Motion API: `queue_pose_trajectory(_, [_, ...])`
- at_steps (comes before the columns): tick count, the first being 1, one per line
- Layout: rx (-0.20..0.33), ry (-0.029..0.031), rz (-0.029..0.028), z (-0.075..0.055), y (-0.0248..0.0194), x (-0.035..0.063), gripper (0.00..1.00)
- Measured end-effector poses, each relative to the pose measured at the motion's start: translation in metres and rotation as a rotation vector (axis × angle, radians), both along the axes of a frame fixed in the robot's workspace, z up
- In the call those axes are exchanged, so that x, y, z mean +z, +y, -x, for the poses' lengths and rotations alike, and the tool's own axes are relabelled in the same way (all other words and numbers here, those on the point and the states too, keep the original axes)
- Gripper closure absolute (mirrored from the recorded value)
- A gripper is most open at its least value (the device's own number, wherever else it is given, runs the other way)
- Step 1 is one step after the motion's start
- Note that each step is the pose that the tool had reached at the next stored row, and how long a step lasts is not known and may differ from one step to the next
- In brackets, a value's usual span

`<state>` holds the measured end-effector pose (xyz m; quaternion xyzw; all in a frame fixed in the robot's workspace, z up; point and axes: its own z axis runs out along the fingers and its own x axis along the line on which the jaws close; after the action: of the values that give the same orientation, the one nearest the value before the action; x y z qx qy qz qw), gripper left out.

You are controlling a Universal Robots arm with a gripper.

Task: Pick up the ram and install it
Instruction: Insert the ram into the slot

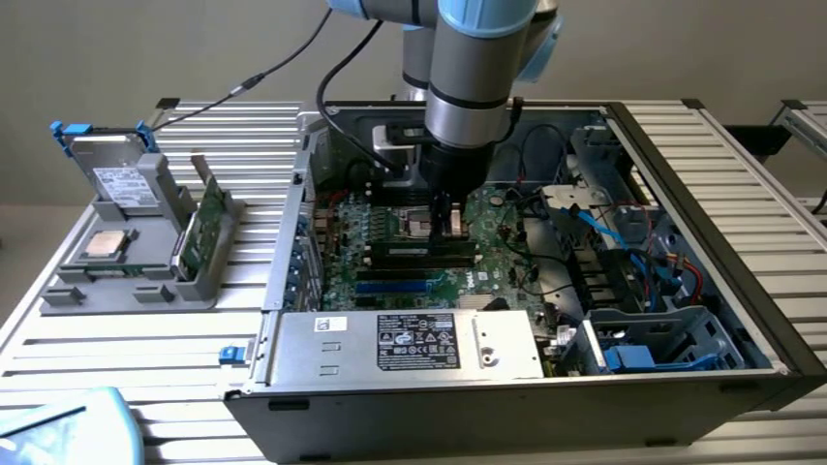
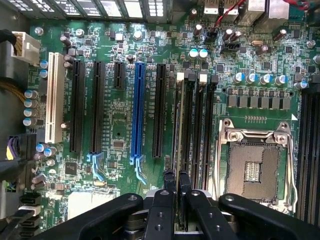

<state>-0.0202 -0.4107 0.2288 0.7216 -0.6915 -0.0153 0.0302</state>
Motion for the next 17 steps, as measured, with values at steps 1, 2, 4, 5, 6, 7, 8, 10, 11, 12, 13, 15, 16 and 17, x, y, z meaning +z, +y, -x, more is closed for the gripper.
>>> queue_pose_trajectory(1, [0.001,0.0000,0.0001,0.0001,0.0000,-0.0001,0.86])
queue_pose_trajectory(2, [0.003,0.0001,0.0002,0.0001,0.0000,-0.0001,0.86])
queue_pose_trajectory(4, [0.006,0.0000,0.0004,0.0001,0.0000,-0.0002,0.86])
queue_pose_trajectory(5, [0.007,0.0000,0.0005,0.0001,0.0001,-0.0004,0.86])
queue_pose_trajectory(6, [0.009,0.0000,0.0009,0.0001,0.0001,-0.0005,0.86])
queue_pose_trajectory(7, [0.009,0.0001,0.0013,0.0001,0.0001,-0.0005,0.86])
queue_pose_trajectory(8, [0.010,0.0001,0.0017,0.0001,0.0001,-0.0006,0.86])
queue_pose_trajectory(10, [0.010,0.0000,0.0023,0.0001,0.0002,-0.0008,0.86])
queue_pose_trajectory(11, [0.010,0.0000,0.0023,0.0001,0.0003,-0.0010,0.86])
queue_pose_trajectory(12, [0.010,-0.0001,0.0022,0.0001,0.0004,-0.0013,0.86])
queue_pose_trajectory(13, [0.010,-0.0001,0.0023,0.0001,0.0006,-0.0016,0.86])
queue_pose_trajectory(15, [0.010,0.0000,0.0025,0.0001,0.0009,-0.0023,0.86])
queue_pose_trajectory(16, [0.010,0.0000,0.0025,0.0002,0.0011,-0.0025,0.86])
queue_pose_trajectory(17, [0.010,0.0000,0.0025,0.0001,0.0012,-0.0026,0.86])
